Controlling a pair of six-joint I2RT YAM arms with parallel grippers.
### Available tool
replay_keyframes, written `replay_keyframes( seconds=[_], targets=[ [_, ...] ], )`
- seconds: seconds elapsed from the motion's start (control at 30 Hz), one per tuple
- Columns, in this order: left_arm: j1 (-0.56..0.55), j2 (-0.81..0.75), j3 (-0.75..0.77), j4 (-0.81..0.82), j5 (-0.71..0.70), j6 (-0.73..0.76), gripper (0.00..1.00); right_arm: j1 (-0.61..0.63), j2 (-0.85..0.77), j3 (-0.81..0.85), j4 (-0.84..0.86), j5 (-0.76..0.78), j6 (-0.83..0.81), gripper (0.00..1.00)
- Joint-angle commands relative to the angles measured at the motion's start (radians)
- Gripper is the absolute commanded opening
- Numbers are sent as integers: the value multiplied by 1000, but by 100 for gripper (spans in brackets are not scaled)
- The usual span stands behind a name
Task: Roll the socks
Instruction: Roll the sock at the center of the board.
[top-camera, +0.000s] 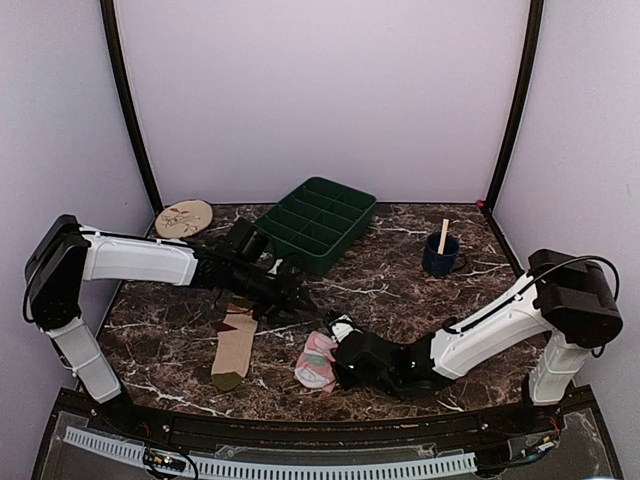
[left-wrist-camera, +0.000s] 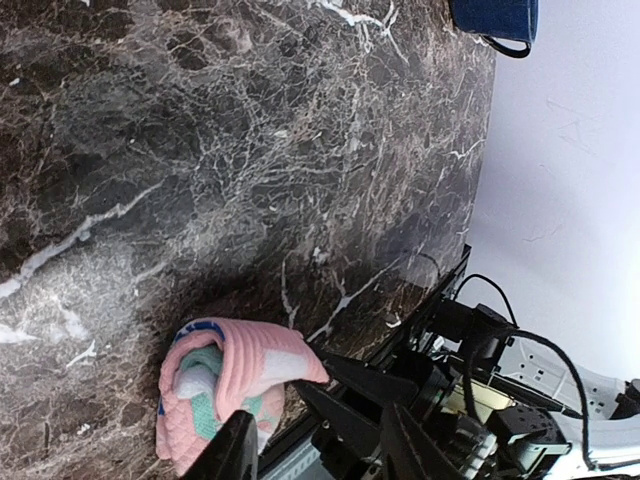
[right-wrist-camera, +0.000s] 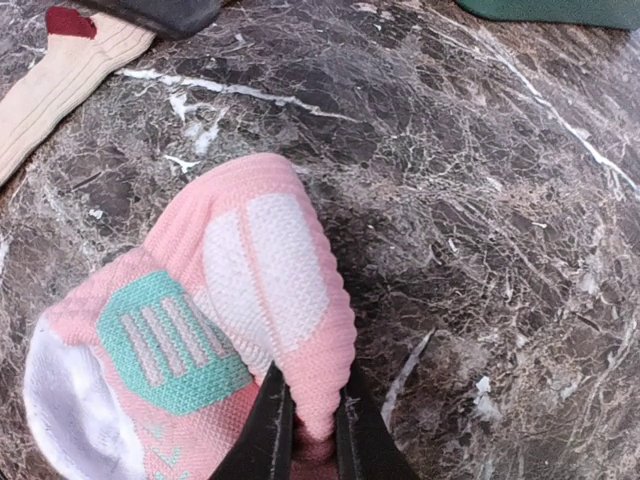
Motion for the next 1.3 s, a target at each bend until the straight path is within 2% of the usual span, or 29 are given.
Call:
replay_keyframes(
  seconds=[0.0, 0.2, 0.3, 0.43, 0.67, 0.83, 1.27],
  targets=[
    [29, 10, 54, -113, 92, 56, 46, 55, -3, -5, -21, 140, -97, 0],
    [33, 117, 133, -198, 217, 238, 49, 108, 15, -25, 37, 217, -155, 0],
    [33, 169, 189, -261, 218, 398, 50, 117, 25, -34, 60, 230, -175, 0],
    [36, 198, 193, -245, 220, 517, 50, 124, 26, -41, 72, 242, -197, 0],
    [39, 244, 283, -322, 279, 550, 49, 128, 40, -25, 64, 273, -250, 0],
    [39, 277, 368, -436, 291, 600, 54, 129, 41, -20, 74, 283, -273, 0],
    [17, 318, 343, -473, 377, 614, 58, 133, 52, -14, 102, 310, -317, 0]
  ],
)
